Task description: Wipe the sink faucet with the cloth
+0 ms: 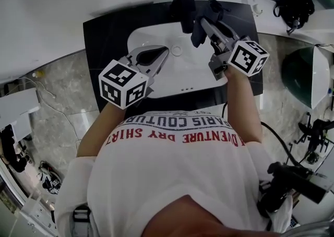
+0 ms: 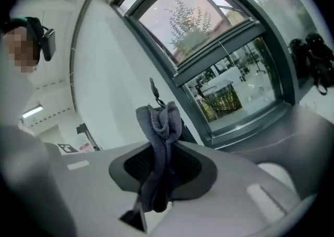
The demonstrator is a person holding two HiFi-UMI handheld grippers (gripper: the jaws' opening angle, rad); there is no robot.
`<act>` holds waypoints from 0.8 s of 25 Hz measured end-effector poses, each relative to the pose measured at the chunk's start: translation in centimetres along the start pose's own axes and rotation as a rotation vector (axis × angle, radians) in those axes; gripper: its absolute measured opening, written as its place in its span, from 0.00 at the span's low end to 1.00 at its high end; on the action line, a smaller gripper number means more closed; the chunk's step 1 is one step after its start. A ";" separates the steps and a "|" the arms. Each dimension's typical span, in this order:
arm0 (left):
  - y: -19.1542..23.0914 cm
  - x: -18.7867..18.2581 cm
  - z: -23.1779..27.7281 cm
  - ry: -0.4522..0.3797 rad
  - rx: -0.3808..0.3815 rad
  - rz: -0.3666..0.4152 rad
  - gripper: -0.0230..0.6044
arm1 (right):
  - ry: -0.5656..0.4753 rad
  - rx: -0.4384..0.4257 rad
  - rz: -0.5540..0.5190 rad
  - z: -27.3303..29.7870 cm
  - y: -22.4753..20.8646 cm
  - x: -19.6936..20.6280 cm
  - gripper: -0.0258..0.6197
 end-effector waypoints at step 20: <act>4.6 0.2 0.1 -0.012 -0.056 -0.048 0.04 | -0.095 -0.026 -0.071 -0.3 -3.5 -2.0 0.16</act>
Point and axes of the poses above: the fingertips, and each gripper's own axes: z forward along the fingers, y to its left, x out of its underside, the point moved 2 cm from there along -z, backward along the fingers, and after that the axes turned 1 degree about -x, right-handed, at the moved point
